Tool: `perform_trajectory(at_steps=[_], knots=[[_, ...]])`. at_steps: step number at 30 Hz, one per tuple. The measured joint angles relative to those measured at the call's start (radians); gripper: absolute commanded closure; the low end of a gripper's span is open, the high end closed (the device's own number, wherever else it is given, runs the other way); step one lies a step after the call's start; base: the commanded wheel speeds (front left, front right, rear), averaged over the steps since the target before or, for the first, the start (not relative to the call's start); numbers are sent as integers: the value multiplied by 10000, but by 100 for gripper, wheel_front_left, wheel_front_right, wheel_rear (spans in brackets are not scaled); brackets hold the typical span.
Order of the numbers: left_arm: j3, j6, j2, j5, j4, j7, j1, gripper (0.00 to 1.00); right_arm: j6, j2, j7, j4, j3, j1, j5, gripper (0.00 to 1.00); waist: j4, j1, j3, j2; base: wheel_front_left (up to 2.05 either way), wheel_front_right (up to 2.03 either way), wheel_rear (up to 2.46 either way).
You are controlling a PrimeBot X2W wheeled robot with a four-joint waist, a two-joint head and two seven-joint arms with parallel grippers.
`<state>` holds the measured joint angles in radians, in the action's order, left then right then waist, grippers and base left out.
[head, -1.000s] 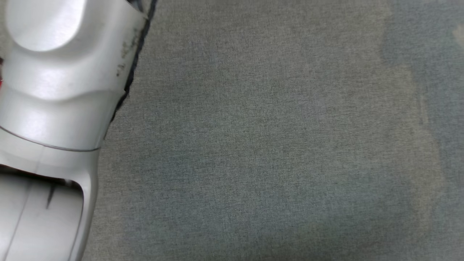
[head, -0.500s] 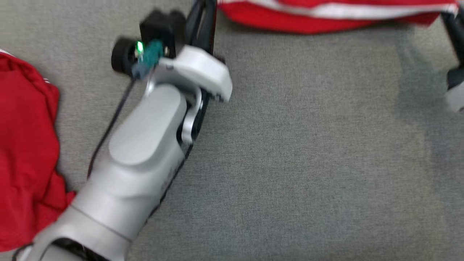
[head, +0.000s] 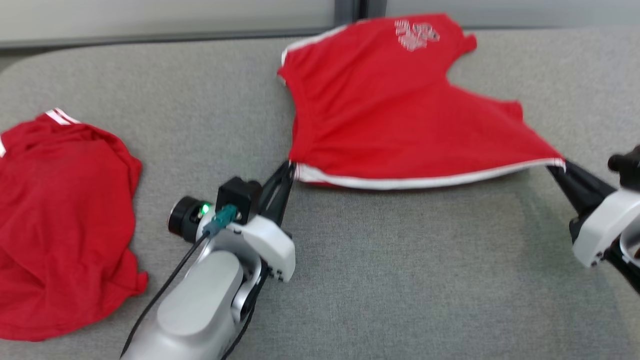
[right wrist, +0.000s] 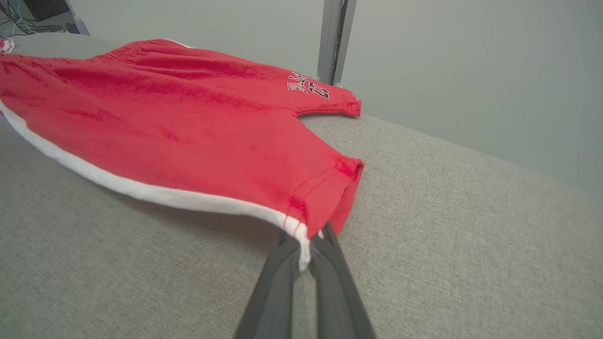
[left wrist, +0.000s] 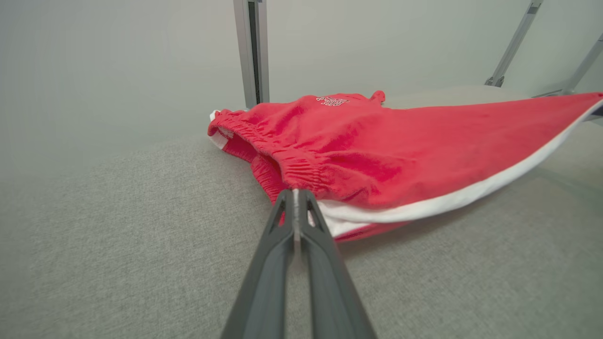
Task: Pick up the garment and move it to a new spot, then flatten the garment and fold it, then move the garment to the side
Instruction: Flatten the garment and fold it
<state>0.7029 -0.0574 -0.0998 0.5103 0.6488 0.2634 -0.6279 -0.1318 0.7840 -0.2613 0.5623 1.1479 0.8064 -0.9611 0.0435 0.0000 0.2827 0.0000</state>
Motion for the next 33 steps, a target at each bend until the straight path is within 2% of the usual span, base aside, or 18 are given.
perform_trajectory(at_steps=[7,11,18,27,30,33], knots=[[458,499,-217,0,196,8,1206,100,0,-6,184,357,813,-886,-1448,100,94,0,-1288,0,0,0,0],[623,757,-380,261,-81,-86,2099,100,0,157,522,-86,1053,-1460,-2157,100,104,0,-2042,0,0,0,0],[970,773,-821,401,-1179,-589,3294,100,0,861,1216,-765,1269,-2321,-2174,100,17,0,-2883,0,0,0,0],[1304,437,-1446,663,-3172,-1371,4716,100,0,1841,1848,-1722,1317,-3231,-2355,100,-154,0,-3164,0,0,0,0],[1645,604,-1632,800,-3818,-1887,5046,100,0,2355,2266,-1921,1323,-3433,-1850,100,-210,0,-3096,0,0,0,0],[2057,748,-2017,723,-4330,-2464,5295,100,0,2638,2460,-2349,1335,-3777,-2090,100,-240,0,-3036,0,0,0,0]])
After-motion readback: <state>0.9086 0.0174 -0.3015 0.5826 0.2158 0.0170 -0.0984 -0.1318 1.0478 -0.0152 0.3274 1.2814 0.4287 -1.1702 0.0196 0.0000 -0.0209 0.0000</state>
